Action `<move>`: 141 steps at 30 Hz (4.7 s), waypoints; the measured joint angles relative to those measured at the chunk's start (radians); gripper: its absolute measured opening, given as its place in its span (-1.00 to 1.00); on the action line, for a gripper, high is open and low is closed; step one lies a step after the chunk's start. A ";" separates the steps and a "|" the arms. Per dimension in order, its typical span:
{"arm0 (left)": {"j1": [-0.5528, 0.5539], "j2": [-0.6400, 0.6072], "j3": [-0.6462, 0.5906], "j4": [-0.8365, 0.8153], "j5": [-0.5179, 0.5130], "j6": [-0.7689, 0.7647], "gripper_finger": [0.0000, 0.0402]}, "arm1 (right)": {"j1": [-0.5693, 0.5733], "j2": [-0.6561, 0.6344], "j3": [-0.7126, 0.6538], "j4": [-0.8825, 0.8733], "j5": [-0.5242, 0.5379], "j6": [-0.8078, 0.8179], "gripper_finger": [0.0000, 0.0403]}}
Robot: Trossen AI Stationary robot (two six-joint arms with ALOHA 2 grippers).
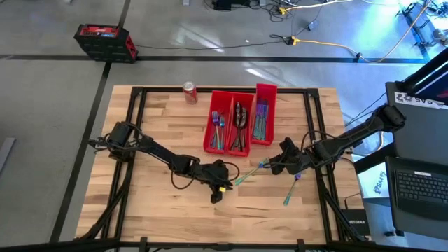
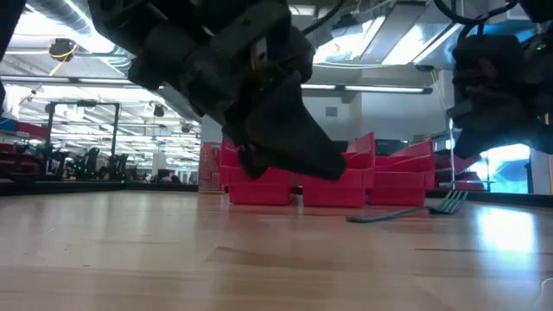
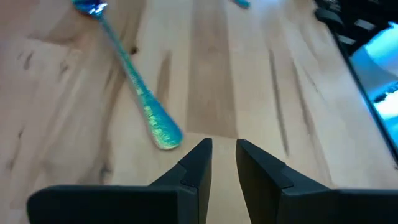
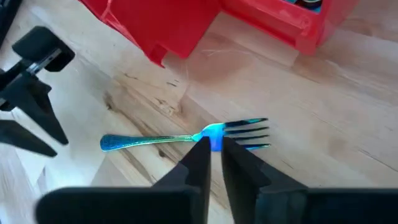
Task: Sort silverware
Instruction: Put the purple fork into the left red bin
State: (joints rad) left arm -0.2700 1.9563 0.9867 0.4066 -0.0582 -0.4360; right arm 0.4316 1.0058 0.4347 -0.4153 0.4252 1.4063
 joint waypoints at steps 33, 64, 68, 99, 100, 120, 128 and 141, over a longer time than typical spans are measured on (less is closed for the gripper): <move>0.043 0.000 0.000 0.023 -0.084 0.044 -0.70 | -0.151 0.235 -0.004 0.033 -0.103 -0.052 -0.25; 0.033 -0.001 0.000 0.023 -0.121 -0.082 -0.70 | -0.151 0.280 0.154 0.031 -0.113 -0.611 -1.00; 0.023 -0.001 0.000 0.022 -0.132 -0.133 -0.70 | -0.151 0.327 0.154 0.101 -0.156 -0.692 -1.00; 0.022 -0.001 0.000 0.023 -0.193 -0.182 -0.70 | -0.151 0.388 0.152 -0.006 -0.115 -0.708 -1.00; 0.022 -0.001 0.000 0.023 -0.193 -0.182 -0.70 | -0.151 0.388 0.152 -0.006 -0.116 -0.708 -1.00; 0.022 -0.001 0.000 0.023 -0.168 -0.257 -0.70 | -0.151 0.388 0.151 -0.006 -0.206 -0.676 -1.00; 0.024 -0.001 0.000 0.022 -0.034 -0.247 -0.70 | -0.151 0.388 0.151 -0.001 -0.208 -0.681 -1.00; 0.039 -0.001 0.000 -0.131 0.143 -0.289 -0.70 | -0.150 0.388 0.151 0.002 -0.211 -0.722 -1.00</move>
State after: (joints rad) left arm -0.2311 1.9549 0.9871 0.2754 0.0843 -0.7247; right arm 0.2813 1.3933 0.5858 -0.4133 0.2139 0.6846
